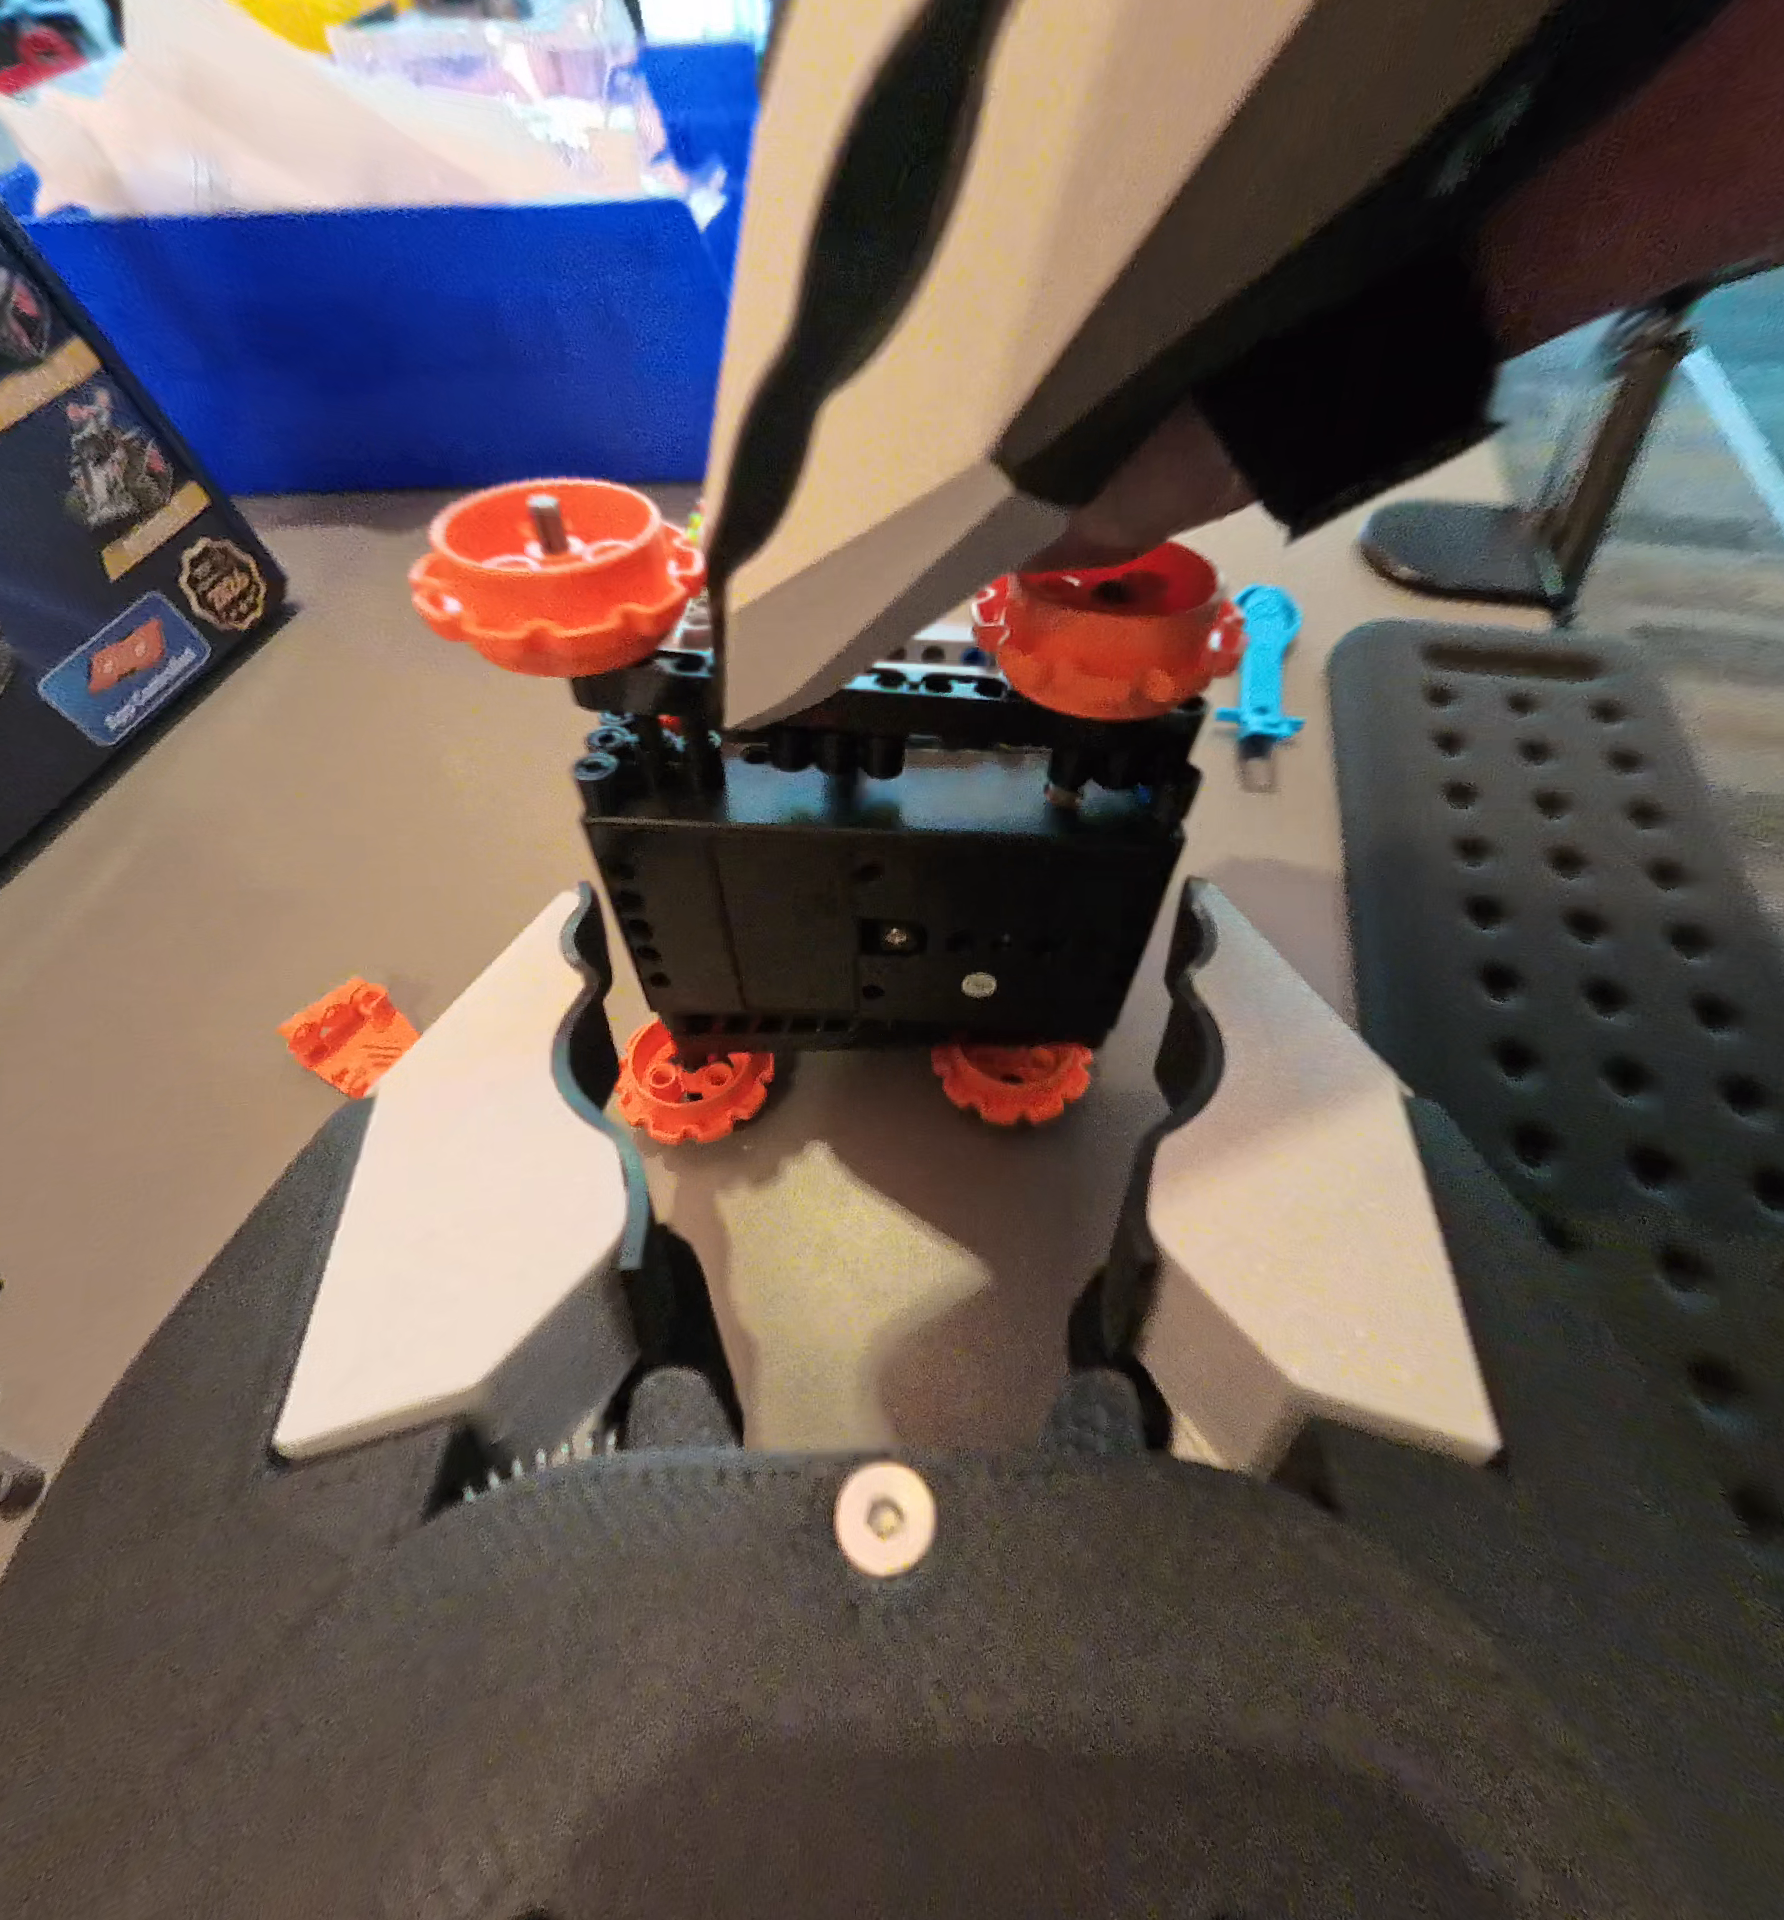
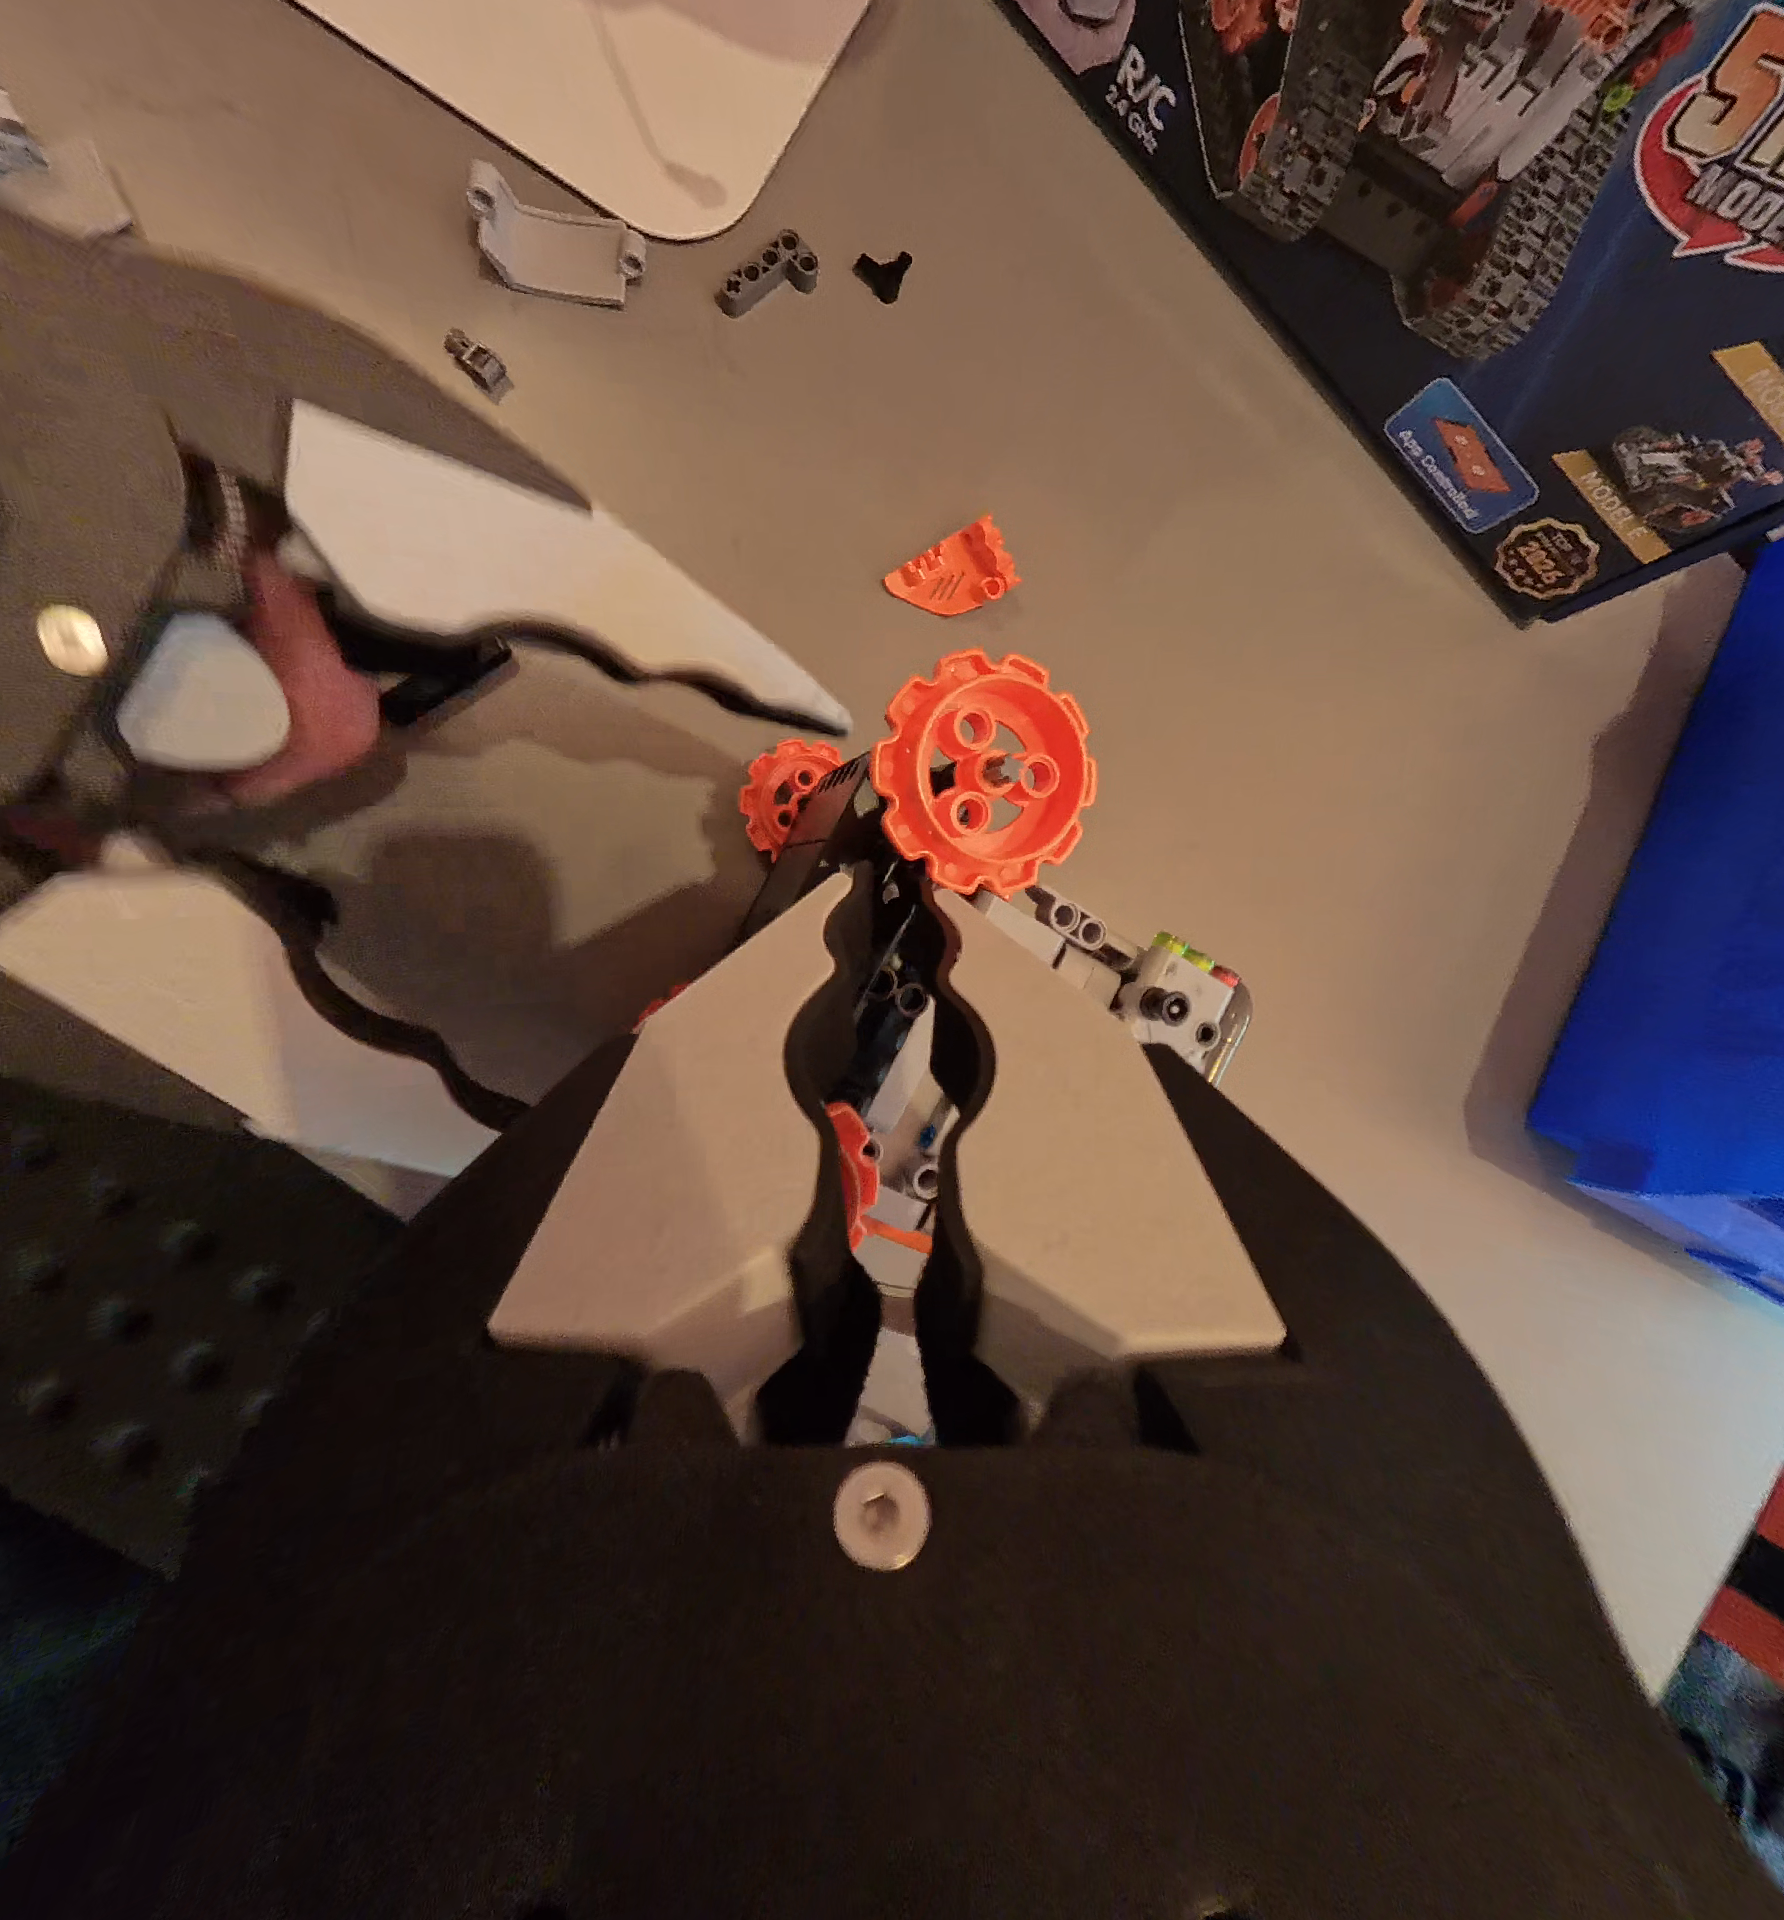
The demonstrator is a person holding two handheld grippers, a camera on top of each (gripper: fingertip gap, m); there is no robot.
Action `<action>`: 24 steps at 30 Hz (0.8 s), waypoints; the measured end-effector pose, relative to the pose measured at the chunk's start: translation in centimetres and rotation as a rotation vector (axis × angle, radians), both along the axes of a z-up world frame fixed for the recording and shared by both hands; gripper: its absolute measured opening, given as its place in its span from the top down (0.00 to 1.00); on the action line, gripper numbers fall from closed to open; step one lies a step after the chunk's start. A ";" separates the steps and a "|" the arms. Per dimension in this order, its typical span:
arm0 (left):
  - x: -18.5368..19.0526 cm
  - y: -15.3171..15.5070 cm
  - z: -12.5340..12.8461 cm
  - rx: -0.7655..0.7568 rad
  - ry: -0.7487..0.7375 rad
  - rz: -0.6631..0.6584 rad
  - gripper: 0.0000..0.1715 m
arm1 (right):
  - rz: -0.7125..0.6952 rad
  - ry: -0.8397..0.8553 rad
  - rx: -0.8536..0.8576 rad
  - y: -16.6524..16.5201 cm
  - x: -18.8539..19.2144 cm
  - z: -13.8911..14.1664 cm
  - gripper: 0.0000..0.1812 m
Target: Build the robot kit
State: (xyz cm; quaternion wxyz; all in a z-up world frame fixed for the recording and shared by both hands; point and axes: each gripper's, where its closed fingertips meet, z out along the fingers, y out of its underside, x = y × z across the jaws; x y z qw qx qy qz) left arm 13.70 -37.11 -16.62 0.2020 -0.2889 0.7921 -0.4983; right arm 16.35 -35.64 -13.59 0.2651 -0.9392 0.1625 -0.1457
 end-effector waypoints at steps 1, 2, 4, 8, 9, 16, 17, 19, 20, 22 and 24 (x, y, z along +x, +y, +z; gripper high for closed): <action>-0.1 0.3 0.3 -0.027 0.007 -0.028 0.35 | 0.013 0.018 0.020 -0.1 0.0 0.0 0.98; 0.0 0.6 -0.2 -0.034 0.039 -0.039 0.34 | 0.027 0.047 0.044 -0.1 -0.2 0.0 0.97; 0.4 0.4 -1.2 -0.055 0.114 -0.037 0.23 | 0.062 0.056 0.056 -0.1 -0.5 0.1 0.97; -0.4 -2.1 -3.0 0.011 0.142 -0.067 0.26 | 0.095 0.096 0.089 0.3 -1.4 0.1 0.97; 0.0 -1.9 -3.1 0.028 0.127 -0.038 0.26 | 0.099 0.095 0.092 0.3 -1.4 0.1 0.97; 0.1 -1.6 -3.0 0.036 0.108 -0.003 0.29 | 0.061 -0.004 0.076 -0.2 -1.3 0.5 0.95; 0.1 -1.6 -3.0 0.041 0.107 0.002 0.29 | 0.050 -0.001 0.078 -0.2 -1.4 0.5 0.95; 0.1 -1.5 -3.2 0.072 0.094 0.005 0.29 | 0.026 0.011 0.077 -0.3 -1.5 0.5 0.97; 0.0 -1.6 -3.3 0.076 0.097 0.007 0.29 | 0.026 0.011 0.068 -0.2 -1.6 0.5 0.98; -0.1 -1.6 -3.6 0.091 0.097 0.005 0.29 | 0.025 0.008 0.041 -0.1 -1.7 0.3 0.98; -0.1 -1.6 -3.6 0.091 0.102 0.006 0.30 | 0.033 0.008 0.019 -0.1 -1.7 0.2 0.98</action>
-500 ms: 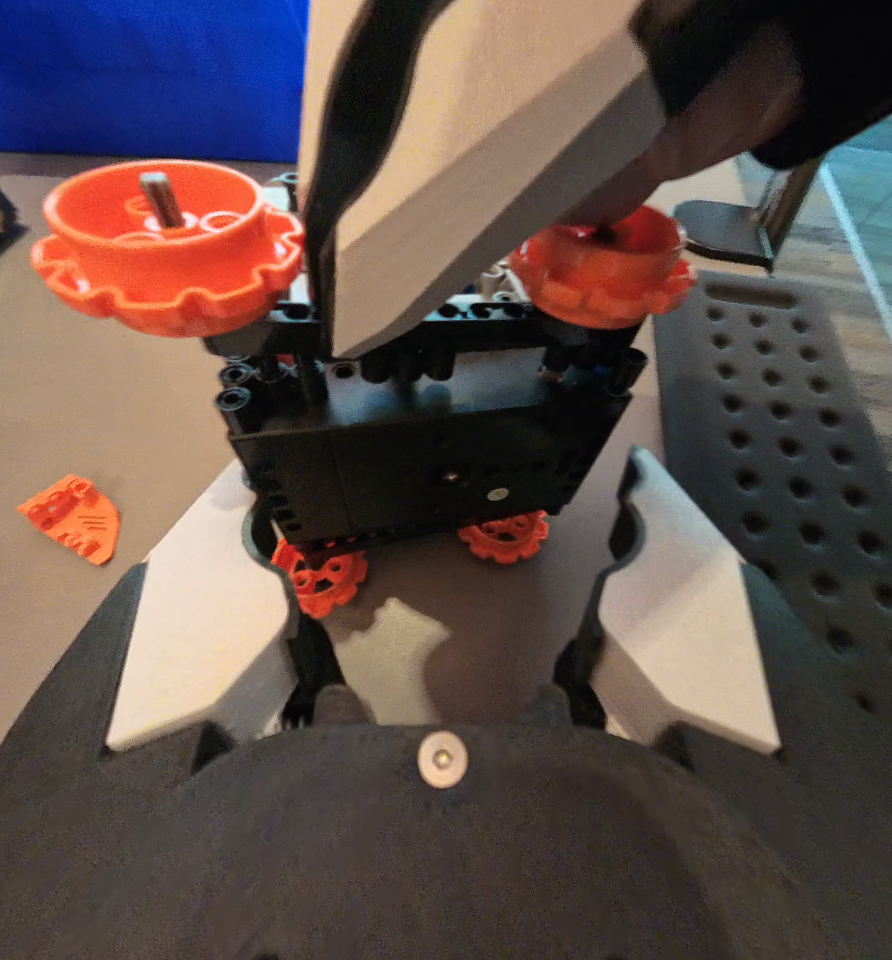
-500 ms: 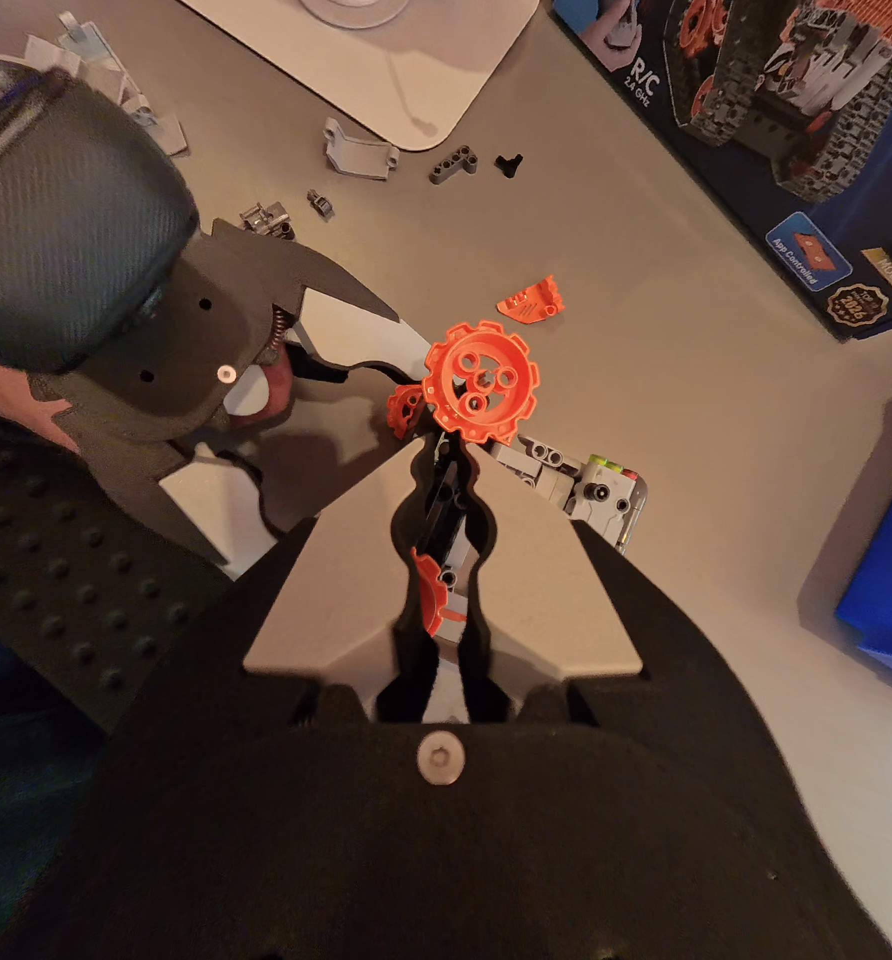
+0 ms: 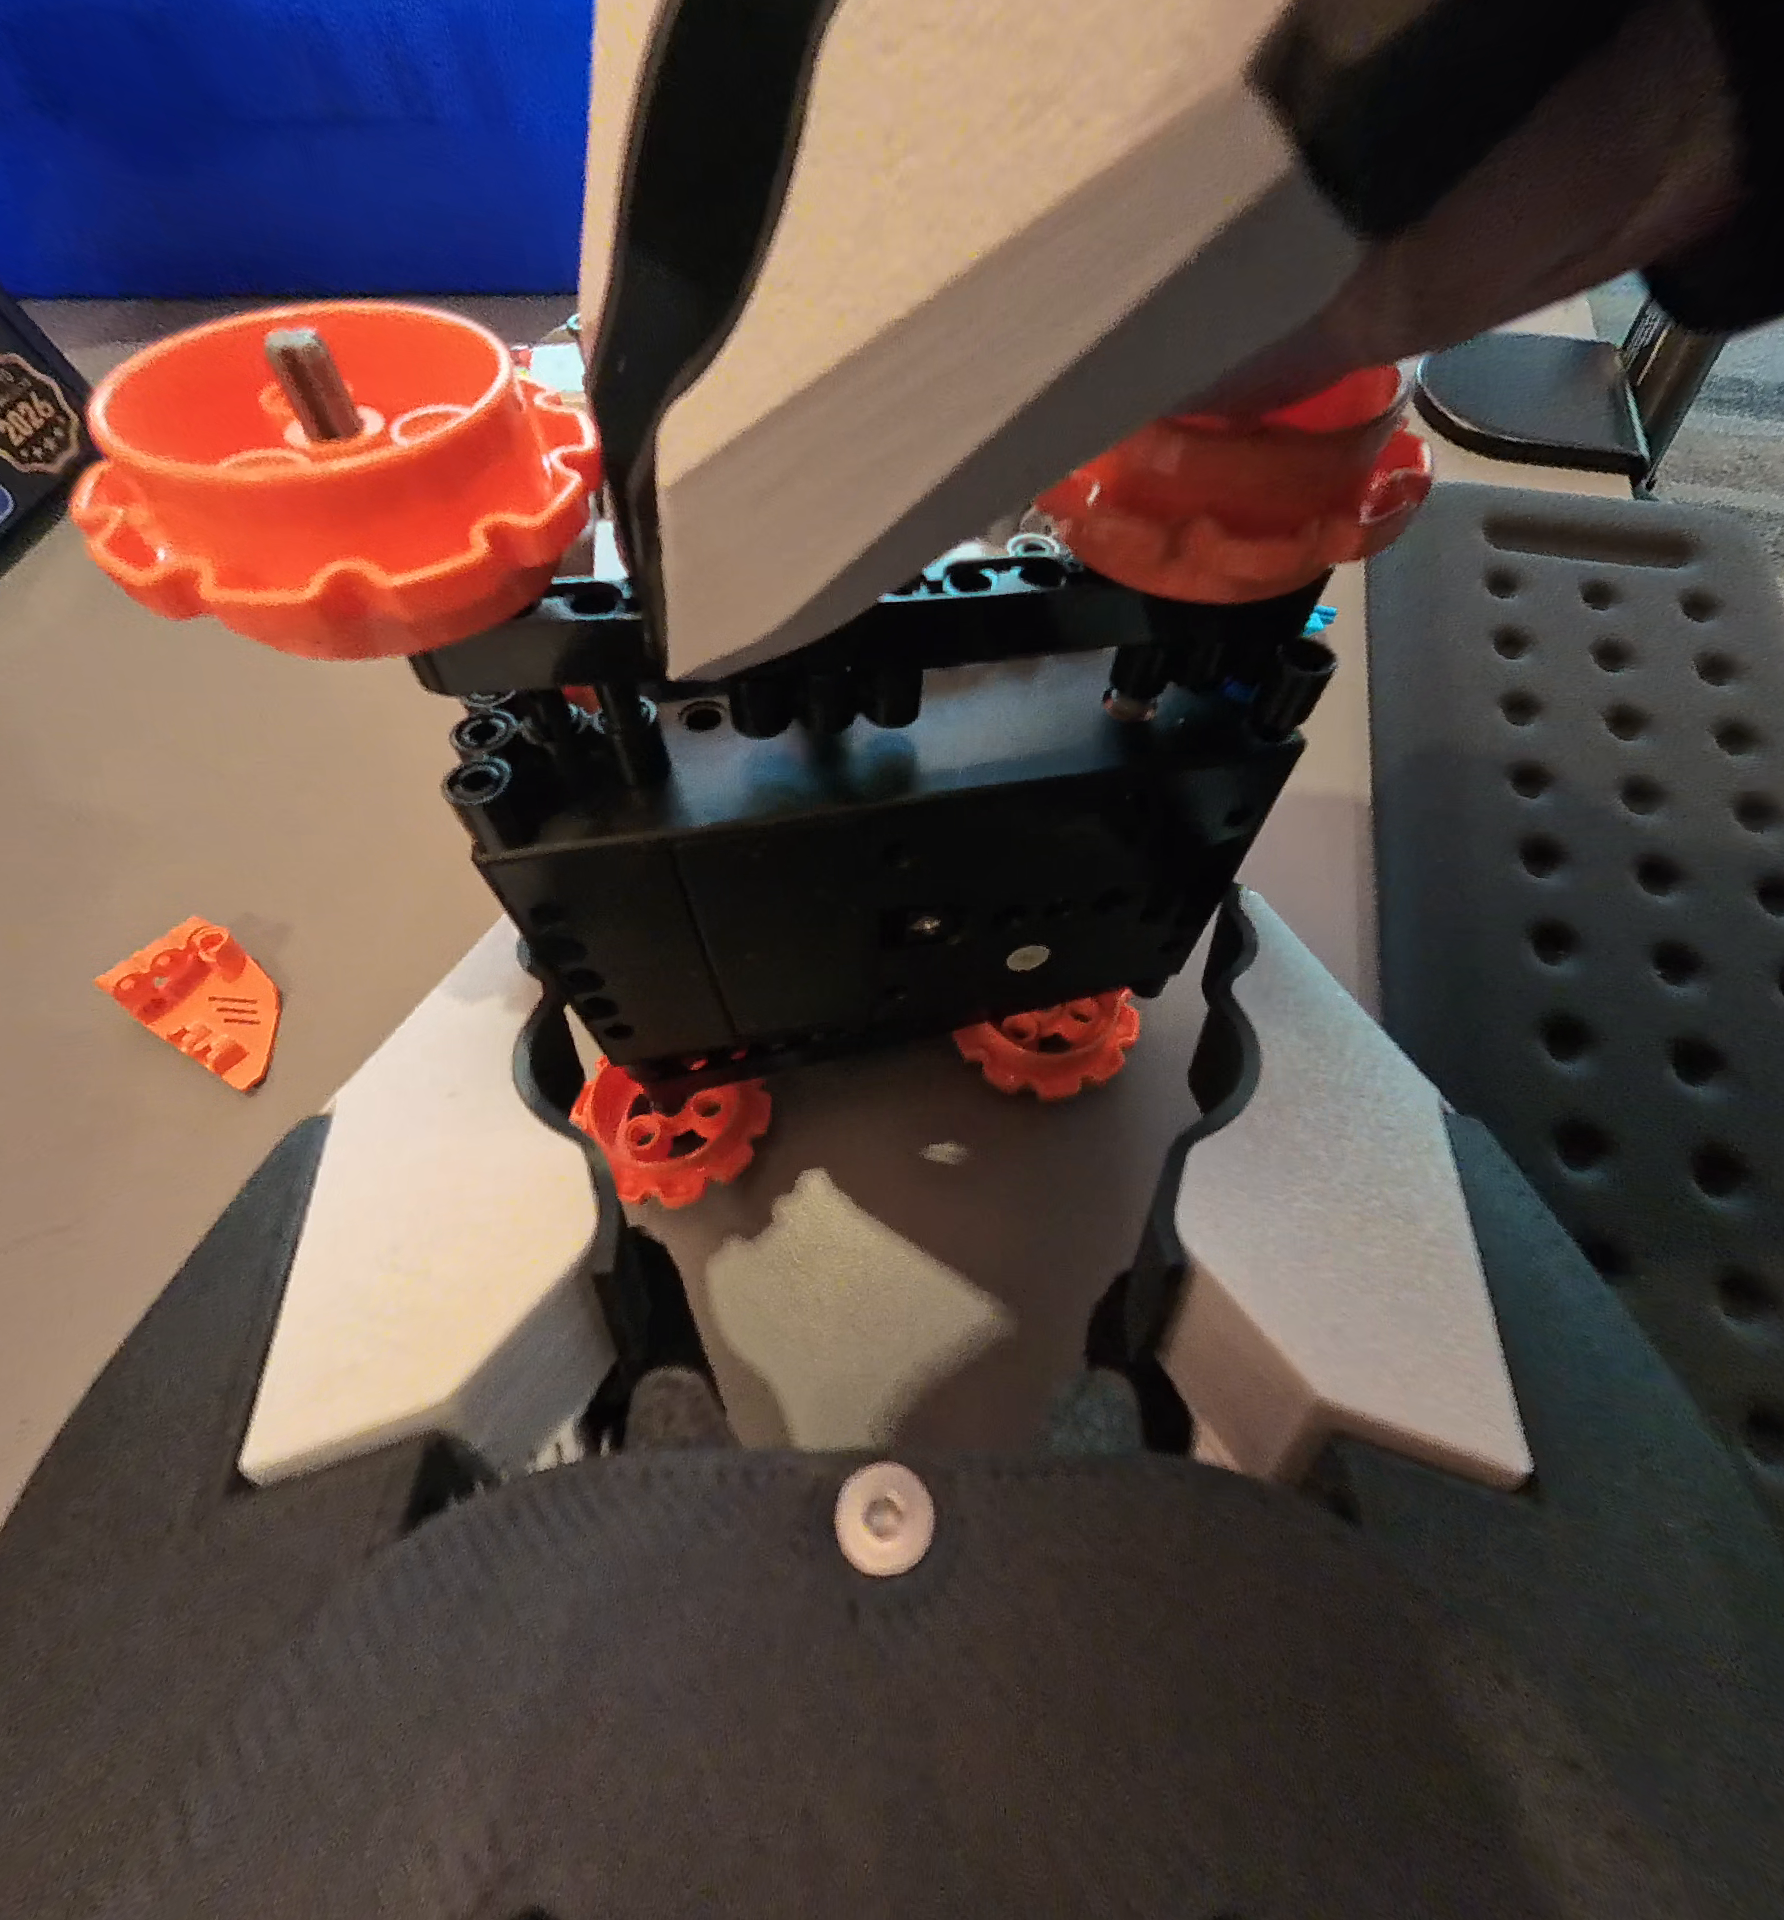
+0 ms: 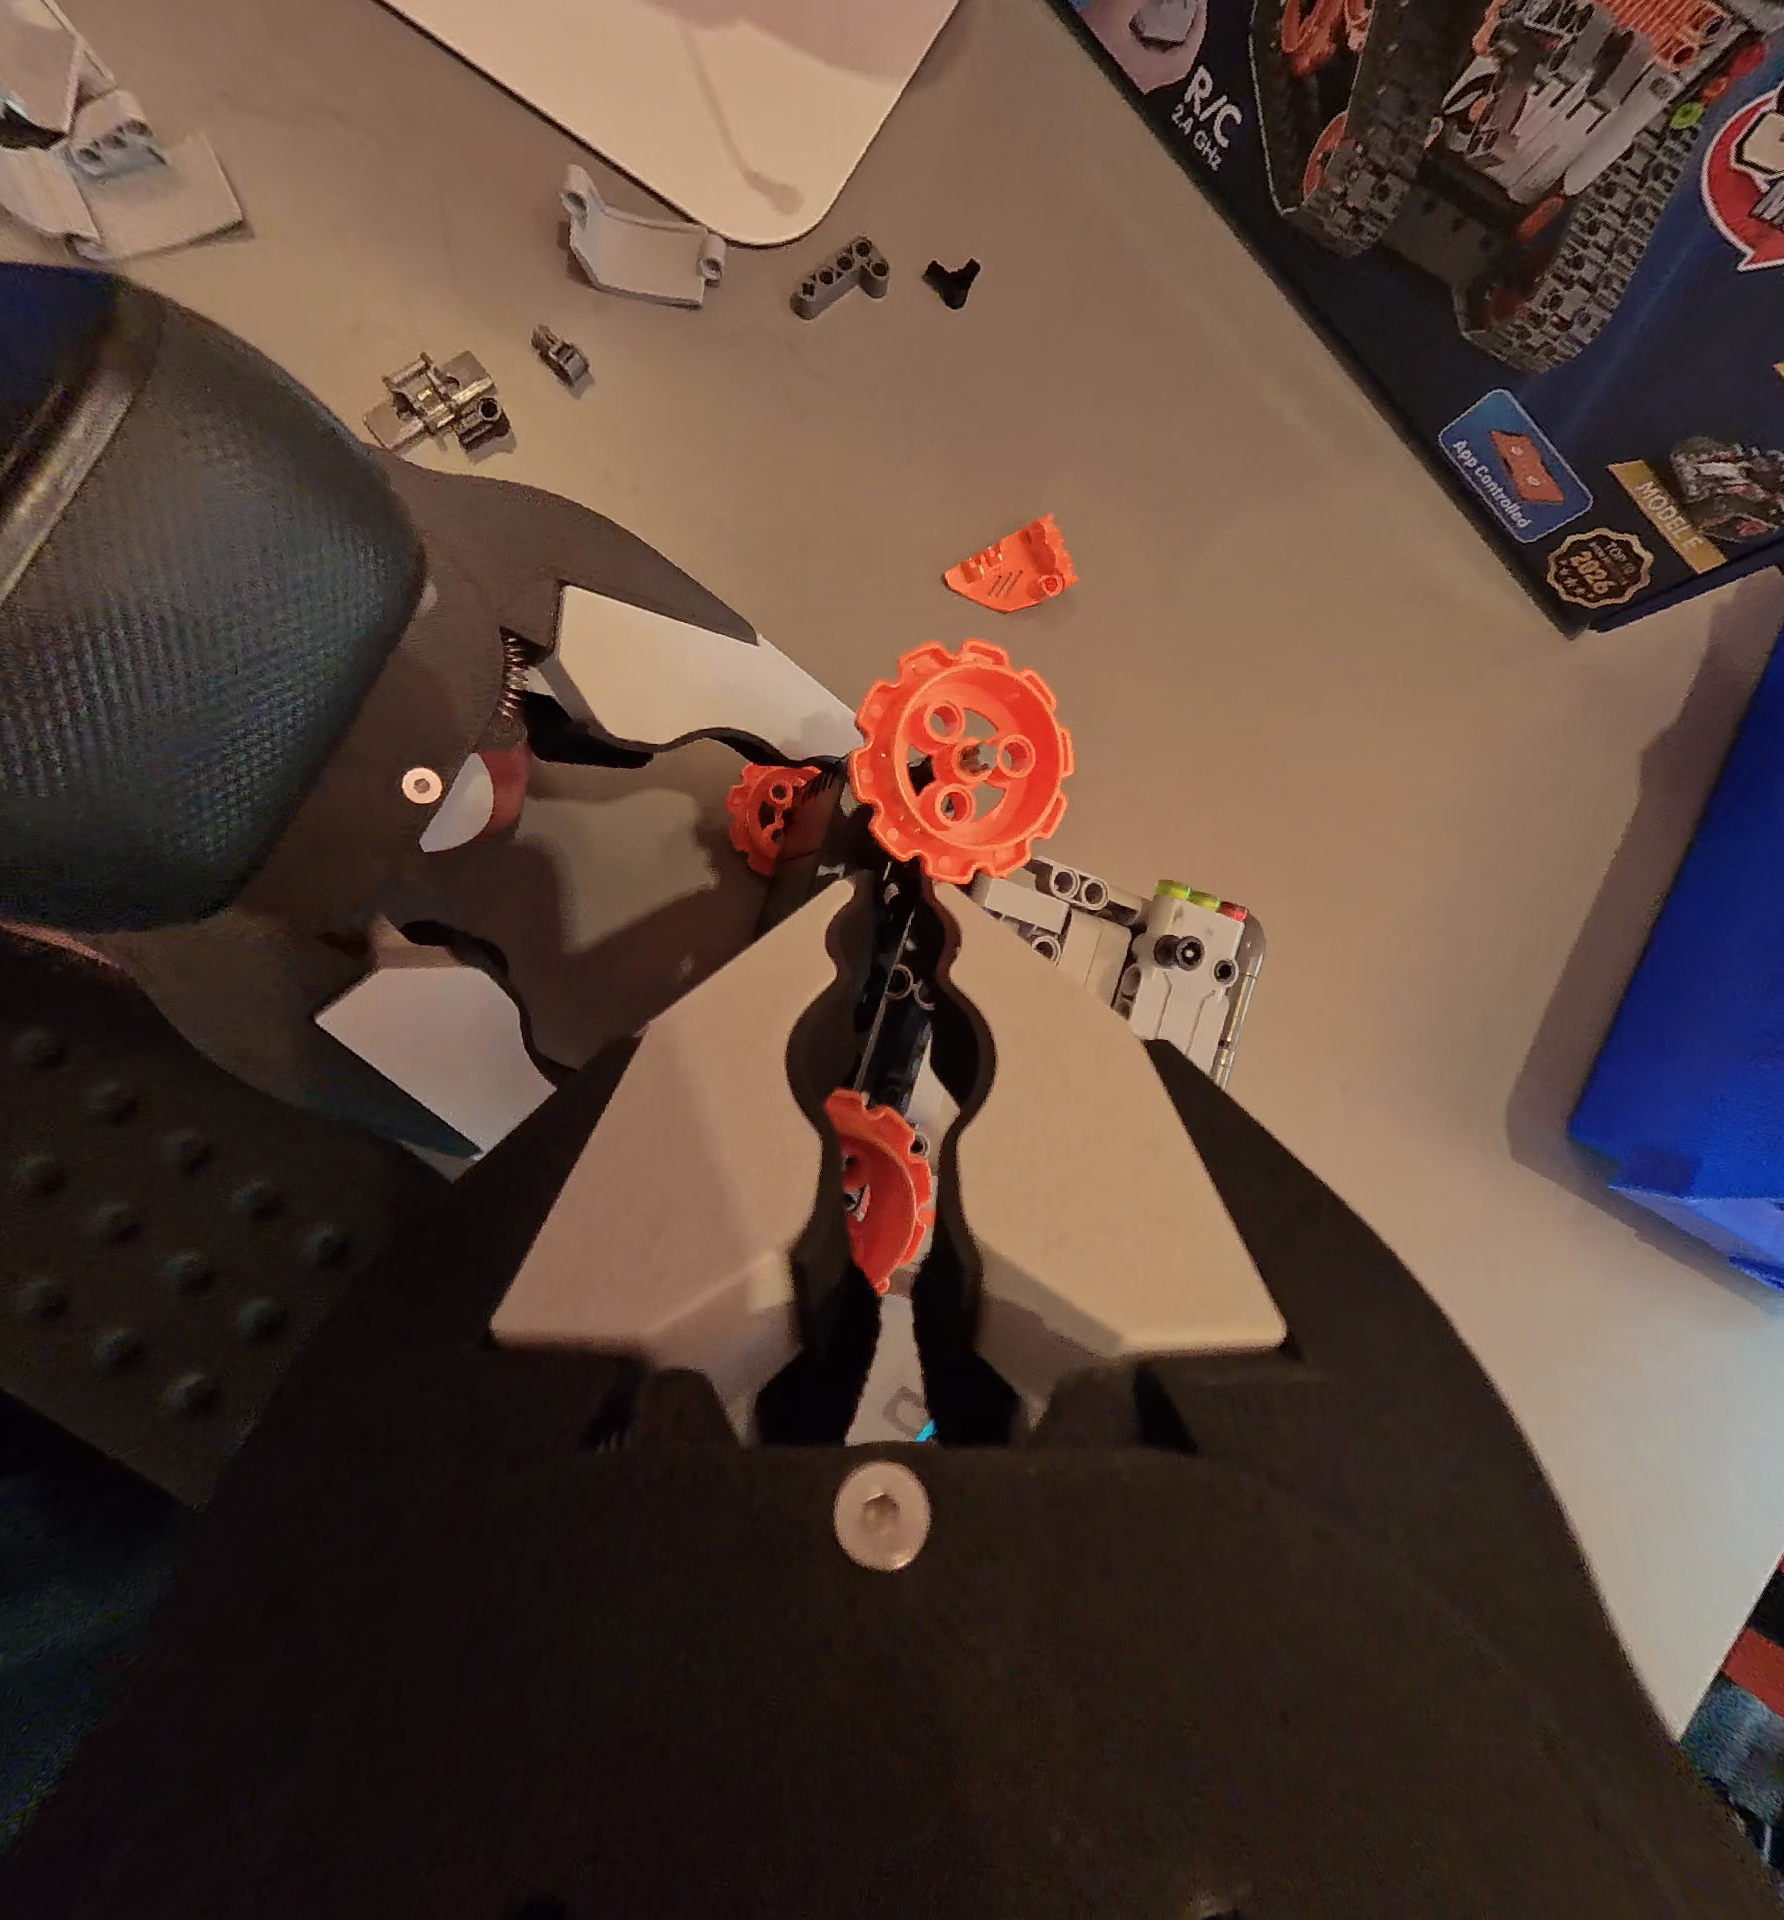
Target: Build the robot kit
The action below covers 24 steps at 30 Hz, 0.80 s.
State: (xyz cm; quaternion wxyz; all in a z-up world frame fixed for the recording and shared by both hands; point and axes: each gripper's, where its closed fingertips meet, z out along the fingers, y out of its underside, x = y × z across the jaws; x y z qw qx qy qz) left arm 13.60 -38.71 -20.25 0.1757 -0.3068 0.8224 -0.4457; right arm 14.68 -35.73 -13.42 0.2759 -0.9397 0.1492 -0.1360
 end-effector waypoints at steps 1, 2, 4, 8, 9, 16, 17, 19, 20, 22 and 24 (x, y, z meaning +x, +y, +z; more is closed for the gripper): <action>0.0 0.0 -0.1 0.004 0.001 -0.001 0.30 | 0.002 0.000 -0.005 0.0 0.0 0.0 0.98; 0.0 0.0 -0.1 0.009 -0.002 -0.001 0.30 | 0.010 -0.008 -0.017 0.0 0.1 0.0 0.98; 0.1 0.0 -0.1 0.017 -0.008 -0.001 0.31 | 0.025 -0.033 -0.036 -0.1 0.1 -0.1 0.98; 0.1 0.0 -0.1 0.020 -0.016 0.000 0.31 | 0.058 -0.067 -0.062 -0.1 0.0 -0.1 0.98; 0.2 0.0 -0.1 0.020 -0.018 0.002 0.31 | 0.064 -0.067 -0.056 0.0 0.0 0.0 0.98; 0.3 -0.2 -0.2 0.024 -0.021 0.004 0.31 | 0.088 -0.056 -0.028 -0.1 0.0 0.0 0.98; 0.3 -0.2 -0.2 0.028 -0.022 0.004 0.31 | 0.097 -0.058 -0.029 -0.1 0.0 0.0 0.98; 0.3 -0.1 -0.2 0.034 -0.024 0.004 0.31 | 0.099 -0.023 -0.001 -0.1 0.0 0.0 0.98; 0.3 -0.1 -0.2 0.033 -0.024 0.004 0.31 | 0.077 0.038 0.040 -0.1 0.1 0.0 0.98; 0.4 -0.1 -0.3 0.034 -0.025 -0.001 0.31 | 0.026 0.172 0.130 -0.1 0.2 0.1 0.98; 0.5 -0.1 -0.2 0.036 -0.024 -0.010 0.31 | 0.011 0.234 0.170 -0.2 0.3 0.1 0.98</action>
